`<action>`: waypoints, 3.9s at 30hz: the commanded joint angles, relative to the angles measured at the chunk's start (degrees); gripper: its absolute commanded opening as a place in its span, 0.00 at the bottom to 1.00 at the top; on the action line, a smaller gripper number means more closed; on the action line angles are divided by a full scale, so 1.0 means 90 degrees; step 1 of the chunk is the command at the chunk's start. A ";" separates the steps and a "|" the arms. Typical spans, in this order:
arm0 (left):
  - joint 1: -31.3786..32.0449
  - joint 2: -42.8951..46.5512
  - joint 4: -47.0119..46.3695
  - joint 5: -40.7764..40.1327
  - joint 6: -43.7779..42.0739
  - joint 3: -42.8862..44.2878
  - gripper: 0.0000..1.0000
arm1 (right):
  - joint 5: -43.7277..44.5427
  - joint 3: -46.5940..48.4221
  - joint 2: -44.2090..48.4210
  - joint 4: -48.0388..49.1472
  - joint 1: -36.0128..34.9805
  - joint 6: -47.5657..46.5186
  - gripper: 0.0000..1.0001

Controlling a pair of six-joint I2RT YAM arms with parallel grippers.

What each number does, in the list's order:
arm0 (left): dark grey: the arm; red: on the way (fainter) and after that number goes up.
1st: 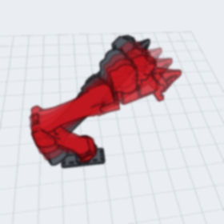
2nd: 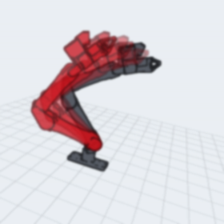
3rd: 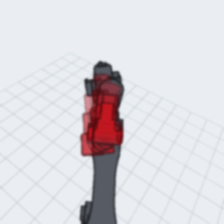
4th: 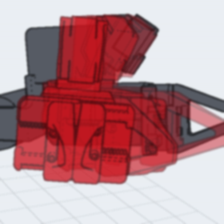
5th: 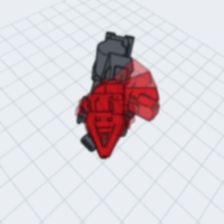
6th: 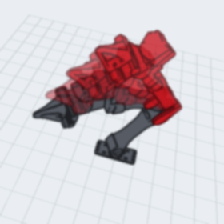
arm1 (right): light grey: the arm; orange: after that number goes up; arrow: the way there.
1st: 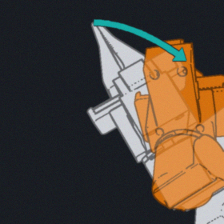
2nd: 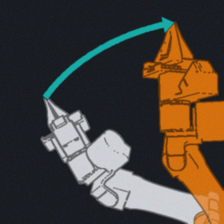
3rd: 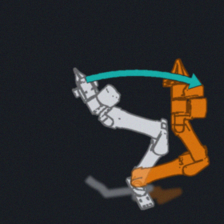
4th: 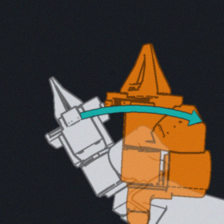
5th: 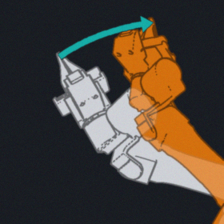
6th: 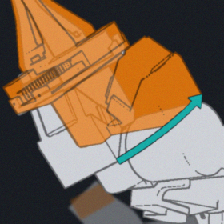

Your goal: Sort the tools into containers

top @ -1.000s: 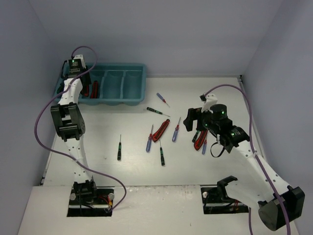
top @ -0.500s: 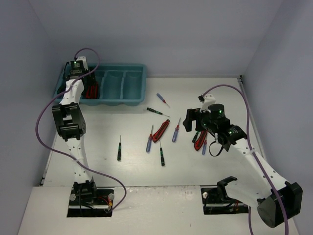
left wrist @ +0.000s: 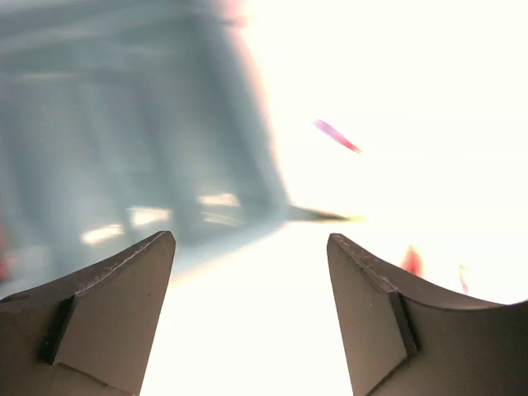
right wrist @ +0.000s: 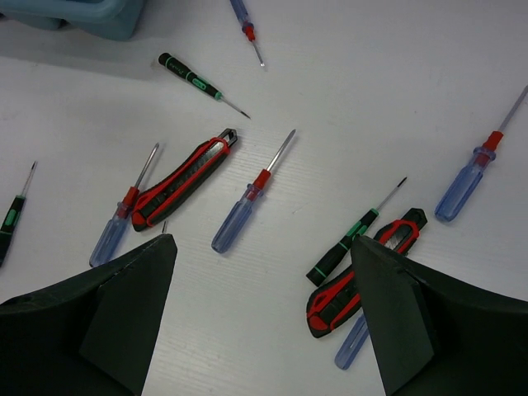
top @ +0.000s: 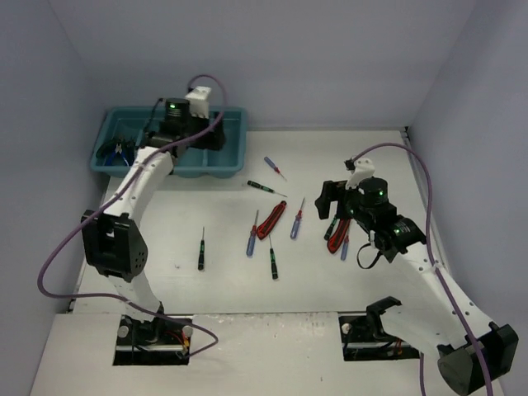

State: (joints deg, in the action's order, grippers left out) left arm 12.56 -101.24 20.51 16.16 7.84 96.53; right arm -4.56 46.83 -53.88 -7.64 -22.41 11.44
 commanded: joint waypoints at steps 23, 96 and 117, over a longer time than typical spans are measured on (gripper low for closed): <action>0.3721 -0.1707 0.0182 -0.2361 0.1101 -0.0571 0.65 | 0.0398 -0.0331 0.1915 -0.0411 0.0049 0.0692 0.85; 0.1857 -0.0055 0.0792 -0.2636 0.0715 -0.0073 0.05 | 0.0399 -0.0217 0.1592 -0.0411 0.0042 0.0553 0.86; -0.1769 -0.3074 0.0245 -0.1523 -0.0345 0.3712 0.05 | 0.0464 -0.0242 0.1026 -0.0411 0.0049 0.0497 0.86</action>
State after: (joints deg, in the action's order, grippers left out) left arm -0.94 -129.05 29.21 -1.33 7.32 125.07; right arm -1.65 43.18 -43.60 -14.15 -22.41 16.32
